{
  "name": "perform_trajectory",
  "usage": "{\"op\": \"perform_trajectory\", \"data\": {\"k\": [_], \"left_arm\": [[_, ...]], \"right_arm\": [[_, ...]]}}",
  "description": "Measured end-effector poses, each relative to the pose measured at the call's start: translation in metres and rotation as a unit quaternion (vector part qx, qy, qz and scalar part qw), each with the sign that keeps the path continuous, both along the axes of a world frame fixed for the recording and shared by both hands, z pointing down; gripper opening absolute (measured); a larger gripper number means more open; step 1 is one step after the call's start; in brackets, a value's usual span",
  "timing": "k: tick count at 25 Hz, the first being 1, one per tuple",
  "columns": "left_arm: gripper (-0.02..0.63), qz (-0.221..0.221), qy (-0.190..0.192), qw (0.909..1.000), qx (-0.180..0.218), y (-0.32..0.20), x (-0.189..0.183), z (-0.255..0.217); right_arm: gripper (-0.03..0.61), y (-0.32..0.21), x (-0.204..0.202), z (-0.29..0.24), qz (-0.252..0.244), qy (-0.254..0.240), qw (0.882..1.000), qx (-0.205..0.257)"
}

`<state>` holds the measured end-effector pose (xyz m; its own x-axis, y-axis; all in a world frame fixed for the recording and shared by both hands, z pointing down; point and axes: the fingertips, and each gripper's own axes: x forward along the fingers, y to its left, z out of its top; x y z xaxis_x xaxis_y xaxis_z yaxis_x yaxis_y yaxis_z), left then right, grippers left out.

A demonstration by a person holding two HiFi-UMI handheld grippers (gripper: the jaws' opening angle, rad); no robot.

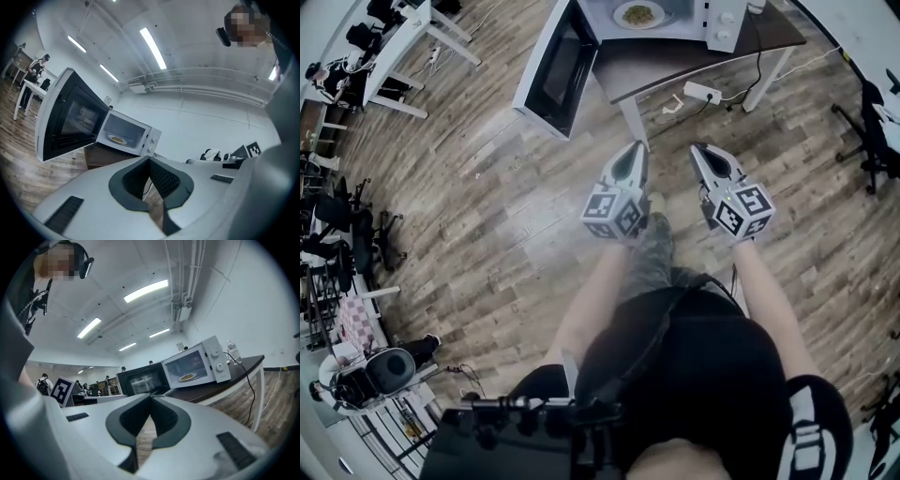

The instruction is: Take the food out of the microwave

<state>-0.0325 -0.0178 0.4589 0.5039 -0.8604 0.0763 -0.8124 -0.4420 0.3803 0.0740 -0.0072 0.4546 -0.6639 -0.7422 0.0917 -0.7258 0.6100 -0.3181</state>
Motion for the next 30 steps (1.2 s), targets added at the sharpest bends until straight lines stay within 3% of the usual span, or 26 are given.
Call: {"op": "perform_trajectory", "data": {"k": [6,12,30], "left_arm": [[0.006,0.023,0.011,0.9997,0.007,-0.032,0.015,-0.006],[0.006,0.016,0.013,0.9998,-0.003,-0.066,0.011,0.002],[0.006,0.026,0.016,0.9995,-0.004,-0.184,0.002,-0.007]], "right_arm": [[0.002,-0.032,0.003,-0.004,-0.001,0.007,1.0,-0.001],[0.002,-0.061,-0.009,0.002,-0.023,0.027,0.999,-0.005],[0.002,-0.175,-0.019,0.003,-0.004,0.024,0.999,-0.021]]}}
